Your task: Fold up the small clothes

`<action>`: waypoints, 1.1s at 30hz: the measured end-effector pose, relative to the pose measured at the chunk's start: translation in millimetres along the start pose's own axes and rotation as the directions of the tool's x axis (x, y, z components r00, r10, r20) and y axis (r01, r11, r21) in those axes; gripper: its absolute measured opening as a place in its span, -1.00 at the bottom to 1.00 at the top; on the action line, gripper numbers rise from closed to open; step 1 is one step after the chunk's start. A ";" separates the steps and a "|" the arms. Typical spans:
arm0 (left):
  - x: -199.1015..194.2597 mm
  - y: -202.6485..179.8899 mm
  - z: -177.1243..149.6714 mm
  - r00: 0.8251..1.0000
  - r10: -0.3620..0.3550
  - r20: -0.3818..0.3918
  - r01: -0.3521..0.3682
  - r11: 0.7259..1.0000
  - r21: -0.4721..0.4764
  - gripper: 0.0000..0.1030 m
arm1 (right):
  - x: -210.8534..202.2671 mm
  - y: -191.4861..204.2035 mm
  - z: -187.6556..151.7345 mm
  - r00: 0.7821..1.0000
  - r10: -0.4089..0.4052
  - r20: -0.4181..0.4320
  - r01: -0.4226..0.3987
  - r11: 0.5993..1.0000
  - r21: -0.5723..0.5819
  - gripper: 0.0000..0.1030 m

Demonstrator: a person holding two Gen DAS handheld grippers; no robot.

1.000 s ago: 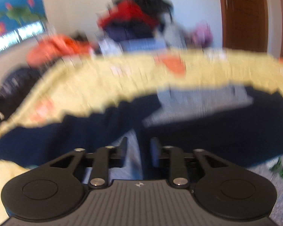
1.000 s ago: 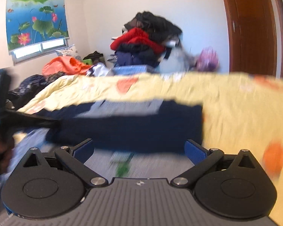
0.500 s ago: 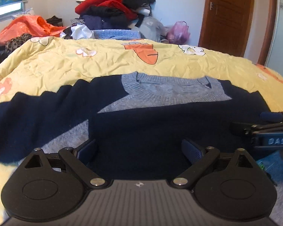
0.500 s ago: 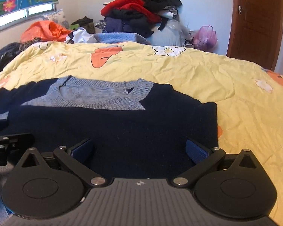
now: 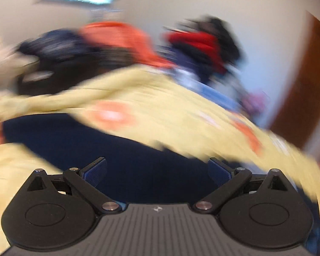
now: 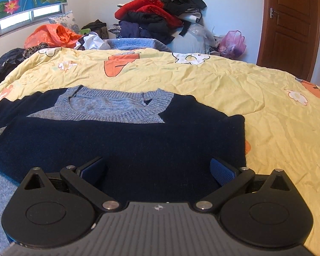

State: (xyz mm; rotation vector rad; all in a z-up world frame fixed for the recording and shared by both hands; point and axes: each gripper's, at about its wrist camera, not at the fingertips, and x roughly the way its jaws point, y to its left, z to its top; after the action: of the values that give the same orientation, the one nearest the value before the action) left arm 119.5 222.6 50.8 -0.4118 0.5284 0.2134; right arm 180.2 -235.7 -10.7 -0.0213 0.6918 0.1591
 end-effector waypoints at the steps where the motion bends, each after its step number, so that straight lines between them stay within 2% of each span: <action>1: -0.1 26.4 11.0 0.999 0.041 0.013 -0.040 0.996 -0.076 0.97 | 0.0 0.0 -0.1 1.000 0.000 0.000 0.000 1.000 0.000 1.00; 3: -1.3 74.3 28.0 0.994 0.103 0.032 -0.094 0.972 -0.213 0.96 | 0.2 0.2 0.0 1.000 -0.001 0.001 0.001 1.000 0.000 1.00; 6: 4.1 134.5 44.4 0.989 0.150 0.007 -0.135 0.913 -0.386 0.95 | 0.6 0.2 0.1 1.000 -0.002 0.001 0.002 1.000 -0.002 1.00; 8: 12.6 164.6 49.0 0.993 0.118 -0.023 -0.114 0.869 -0.481 0.95 | 0.4 -0.1 0.1 1.000 -0.001 0.001 0.001 1.000 -0.001 1.00; 12: 24.5 201.6 46.9 0.999 0.035 -0.025 -0.043 0.779 -0.626 0.95 | 1.2 0.1 0.2 1.000 -0.002 0.001 0.002 1.000 0.000 1.00; 14: 32.4 210.1 46.8 0.999 0.008 -0.032 -0.027 0.754 -0.657 0.95 | 1.2 -0.4 0.2 1.000 -0.001 0.002 0.001 1.000 0.000 0.99; 17: 41.7 219.3 47.0 0.998 -0.060 -0.013 0.034 0.715 -0.698 0.65 | 1.3 -0.3 0.1 1.000 -0.001 0.002 0.001 1.000 0.000 0.99; 18: 46.6 221.0 48.4 0.998 -0.068 -0.011 0.041 0.713 -0.700 0.56 | 1.1 -0.3 0.1 1.000 -0.001 0.002 0.001 1.000 0.000 0.99; 21: 54.9 217.0 54.0 0.999 -0.029 -0.042 -0.006 0.751 -0.661 0.51 | 1.5 -0.6 0.1 1.000 0.000 0.002 0.000 1.000 0.001 1.00; 23: 63.3 213.7 56.8 0.997 0.003 -0.083 -0.054 0.783 -0.620 0.05 | 1.2 -0.4 0.0 1.000 0.000 0.002 0.000 1.000 0.000 1.00; 25: 74.2 209.8 58.5 0.987 0.067 -0.145 -0.139 0.815 -0.563 -0.87 | 1.5 -0.4 0.0 1.000 0.000 0.002 0.000 1.000 0.000 1.00; 27: 77.8 199.9 61.0 0.975 0.142 -0.169 -0.208 0.846 -0.490 -0.90 | 1.6 -0.5 0.1 1.000 0.000 0.003 0.000 1.000 0.000 1.00; 29: 70.8 179.3 67.1 0.969 0.209 -0.131 -0.245 0.880 -0.406 -0.92 | 1.5 -0.4 0.0 1.000 0.000 0.003 0.000 1.000 0.000 1.00; 31: 56.3 145.0 75.1 0.974 0.220 -0.047 -0.224 0.926 -0.305 -0.92 | 1.5 -0.3 -0.1 1.000 0.000 0.003 0.000 1.000 0.000 1.00; 33: 39.1 94.7 78.9 0.982 0.182 0.040 -0.173 0.971 -0.166 -0.92 | 1.6 -0.5 -0.1 1.000 0.001 0.003 -0.001 1.000 0.001 1.00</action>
State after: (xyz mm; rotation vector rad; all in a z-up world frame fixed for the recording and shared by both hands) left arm 159.1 345.3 61.3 -0.5152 0.4953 0.4416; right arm 181.4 -236.0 -11.8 -0.0198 0.6888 0.1595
